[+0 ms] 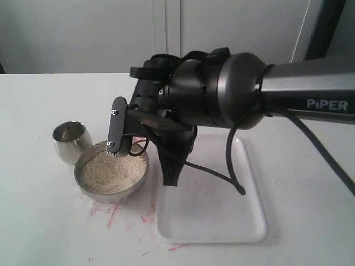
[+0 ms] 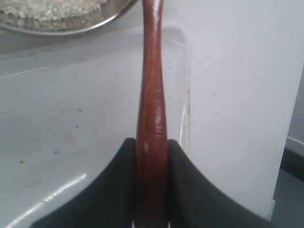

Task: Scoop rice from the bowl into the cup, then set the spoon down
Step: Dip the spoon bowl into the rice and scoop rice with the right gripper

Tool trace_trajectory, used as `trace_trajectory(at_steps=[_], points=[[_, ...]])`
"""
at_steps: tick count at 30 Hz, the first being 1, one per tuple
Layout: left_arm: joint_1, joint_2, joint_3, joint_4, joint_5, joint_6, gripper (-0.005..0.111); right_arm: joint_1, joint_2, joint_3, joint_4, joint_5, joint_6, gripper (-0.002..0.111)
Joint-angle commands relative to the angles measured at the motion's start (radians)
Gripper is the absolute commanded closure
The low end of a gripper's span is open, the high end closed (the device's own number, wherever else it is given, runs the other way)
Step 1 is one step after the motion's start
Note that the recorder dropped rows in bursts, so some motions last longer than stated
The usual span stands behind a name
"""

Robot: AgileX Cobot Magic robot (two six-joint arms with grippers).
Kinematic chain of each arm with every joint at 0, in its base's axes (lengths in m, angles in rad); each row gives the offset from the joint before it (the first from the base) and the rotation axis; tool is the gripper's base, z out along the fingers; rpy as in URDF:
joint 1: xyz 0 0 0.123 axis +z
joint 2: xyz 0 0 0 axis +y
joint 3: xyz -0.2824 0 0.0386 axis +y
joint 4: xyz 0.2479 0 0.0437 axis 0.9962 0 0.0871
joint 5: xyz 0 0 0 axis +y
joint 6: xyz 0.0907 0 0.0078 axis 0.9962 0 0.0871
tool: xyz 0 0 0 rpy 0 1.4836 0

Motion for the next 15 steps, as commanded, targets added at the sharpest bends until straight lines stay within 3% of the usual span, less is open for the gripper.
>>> trace_trajectory(at_steps=[1, 15], points=[[-0.001, -0.004, -0.003, -0.004, -0.005, -0.001, 0.092, 0.026, -0.010, -0.007, -0.041, 0.031, 0.016, 0.108], [-0.001, -0.004, -0.003, -0.004, -0.005, -0.001, 0.092, 0.061, 0.012, -0.005, -0.065, 0.094, 0.016, 0.108]])
